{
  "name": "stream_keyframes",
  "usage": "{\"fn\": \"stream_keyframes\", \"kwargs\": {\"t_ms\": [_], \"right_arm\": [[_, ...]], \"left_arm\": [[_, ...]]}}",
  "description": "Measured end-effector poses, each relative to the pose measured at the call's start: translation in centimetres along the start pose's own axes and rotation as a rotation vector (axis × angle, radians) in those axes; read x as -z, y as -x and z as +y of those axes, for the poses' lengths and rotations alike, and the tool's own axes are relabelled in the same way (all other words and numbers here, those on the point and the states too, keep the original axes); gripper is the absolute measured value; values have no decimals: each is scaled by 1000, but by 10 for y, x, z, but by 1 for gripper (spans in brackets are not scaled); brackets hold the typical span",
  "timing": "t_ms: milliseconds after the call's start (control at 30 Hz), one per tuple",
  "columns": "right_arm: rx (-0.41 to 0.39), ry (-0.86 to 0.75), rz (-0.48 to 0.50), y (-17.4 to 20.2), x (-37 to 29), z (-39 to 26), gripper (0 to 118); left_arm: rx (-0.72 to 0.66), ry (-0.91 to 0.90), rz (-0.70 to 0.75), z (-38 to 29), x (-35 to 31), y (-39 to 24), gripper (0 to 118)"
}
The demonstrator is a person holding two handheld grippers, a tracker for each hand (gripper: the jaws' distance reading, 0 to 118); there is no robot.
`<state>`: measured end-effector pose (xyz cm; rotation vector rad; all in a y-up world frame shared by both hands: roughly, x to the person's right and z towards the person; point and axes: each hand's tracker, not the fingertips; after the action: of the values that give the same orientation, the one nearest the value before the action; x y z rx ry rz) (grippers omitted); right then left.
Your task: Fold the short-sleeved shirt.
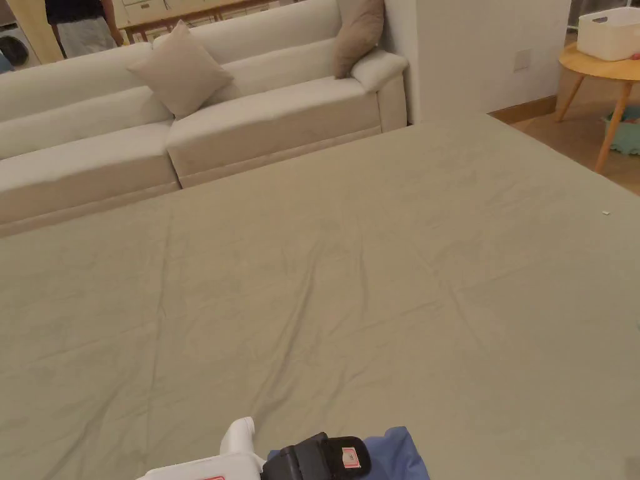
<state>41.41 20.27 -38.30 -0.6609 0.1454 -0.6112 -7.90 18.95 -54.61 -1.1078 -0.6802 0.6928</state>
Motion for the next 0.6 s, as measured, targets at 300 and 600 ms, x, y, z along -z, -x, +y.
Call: {"fn": "stream_keyframes", "kwargs": {"t_ms": [300,600], "right_arm": [[43,19,-31,-7,3,-12,0],[27,84,-14,4,24,-15,0]], "left_arm": [[68,177,101,-7,132,20,0],[2,223,-107,-2,146,13,0]]}}
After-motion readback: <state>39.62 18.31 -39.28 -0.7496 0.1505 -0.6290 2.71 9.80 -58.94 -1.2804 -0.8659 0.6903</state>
